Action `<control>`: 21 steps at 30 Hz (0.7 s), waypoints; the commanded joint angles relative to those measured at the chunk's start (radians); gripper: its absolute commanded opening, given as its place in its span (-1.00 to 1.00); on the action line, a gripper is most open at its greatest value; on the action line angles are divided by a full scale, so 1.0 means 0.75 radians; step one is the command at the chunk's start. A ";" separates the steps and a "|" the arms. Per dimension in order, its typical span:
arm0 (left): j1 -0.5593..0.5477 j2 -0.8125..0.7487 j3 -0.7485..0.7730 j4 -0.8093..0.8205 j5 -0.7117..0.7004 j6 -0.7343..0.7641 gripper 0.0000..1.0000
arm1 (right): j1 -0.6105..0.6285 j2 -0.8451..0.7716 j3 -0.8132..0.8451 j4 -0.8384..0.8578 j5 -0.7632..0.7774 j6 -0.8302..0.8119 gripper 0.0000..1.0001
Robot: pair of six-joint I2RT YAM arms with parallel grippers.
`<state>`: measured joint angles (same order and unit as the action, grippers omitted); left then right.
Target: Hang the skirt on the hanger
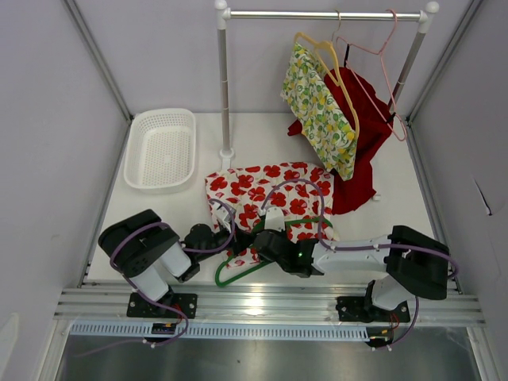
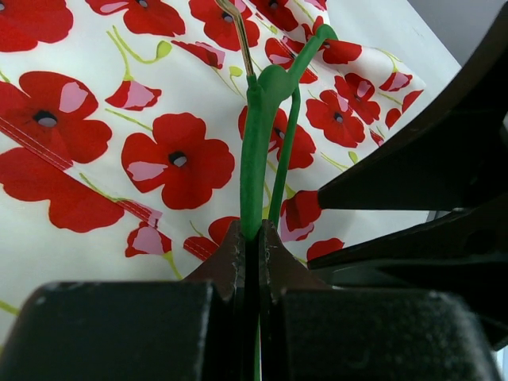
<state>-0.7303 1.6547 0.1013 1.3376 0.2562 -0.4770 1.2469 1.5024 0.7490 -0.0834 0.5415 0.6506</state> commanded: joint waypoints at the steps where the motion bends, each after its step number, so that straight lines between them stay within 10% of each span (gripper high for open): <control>1: 0.023 0.001 -0.002 -0.108 -0.088 0.135 -1.00 | 0.006 0.042 0.042 0.034 0.055 0.026 0.09; 21: 0.049 0.021 0.000 -0.080 -0.067 0.117 -1.00 | 0.021 0.193 -0.048 -0.024 -0.020 0.165 -0.02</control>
<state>-0.7143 1.6539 0.1040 1.3354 0.2577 -0.4778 1.2549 1.6012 0.7414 -0.0807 0.5522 0.7288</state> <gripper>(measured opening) 0.034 0.509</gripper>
